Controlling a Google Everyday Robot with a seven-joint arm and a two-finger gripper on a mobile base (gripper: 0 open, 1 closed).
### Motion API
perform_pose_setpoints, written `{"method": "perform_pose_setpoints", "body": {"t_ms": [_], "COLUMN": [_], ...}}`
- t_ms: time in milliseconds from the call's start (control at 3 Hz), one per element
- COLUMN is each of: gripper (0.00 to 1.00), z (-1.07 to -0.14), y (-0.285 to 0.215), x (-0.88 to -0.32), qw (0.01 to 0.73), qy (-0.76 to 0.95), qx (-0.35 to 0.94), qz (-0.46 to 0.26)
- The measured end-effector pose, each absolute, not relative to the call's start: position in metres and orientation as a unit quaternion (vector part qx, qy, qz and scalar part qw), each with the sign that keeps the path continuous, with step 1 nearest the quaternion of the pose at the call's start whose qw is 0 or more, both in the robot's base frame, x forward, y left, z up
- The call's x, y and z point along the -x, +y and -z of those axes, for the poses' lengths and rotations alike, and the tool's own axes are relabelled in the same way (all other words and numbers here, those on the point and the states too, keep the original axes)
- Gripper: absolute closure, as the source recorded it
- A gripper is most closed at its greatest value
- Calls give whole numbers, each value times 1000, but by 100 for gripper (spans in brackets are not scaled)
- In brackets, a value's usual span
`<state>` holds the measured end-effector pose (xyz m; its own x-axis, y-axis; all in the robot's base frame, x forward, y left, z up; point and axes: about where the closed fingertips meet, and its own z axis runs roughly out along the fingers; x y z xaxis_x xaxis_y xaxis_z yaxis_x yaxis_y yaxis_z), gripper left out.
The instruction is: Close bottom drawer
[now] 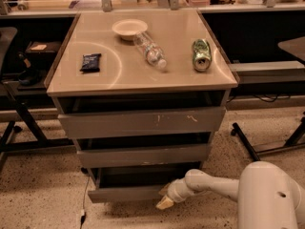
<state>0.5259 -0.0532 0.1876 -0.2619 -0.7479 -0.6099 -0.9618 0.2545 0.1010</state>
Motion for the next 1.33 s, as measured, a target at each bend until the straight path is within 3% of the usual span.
{"method": "perform_pose_setpoints", "body": {"t_ms": [333, 1000, 1333], "gripper": [0, 0, 0], "z": [-187, -206, -248], "y": [-53, -81, -187], "x": [-526, -520, -515], "qw": [227, 225, 222], "qy": [759, 786, 849], "qx": [563, 536, 464], "qz": [-236, -210, -122]}}
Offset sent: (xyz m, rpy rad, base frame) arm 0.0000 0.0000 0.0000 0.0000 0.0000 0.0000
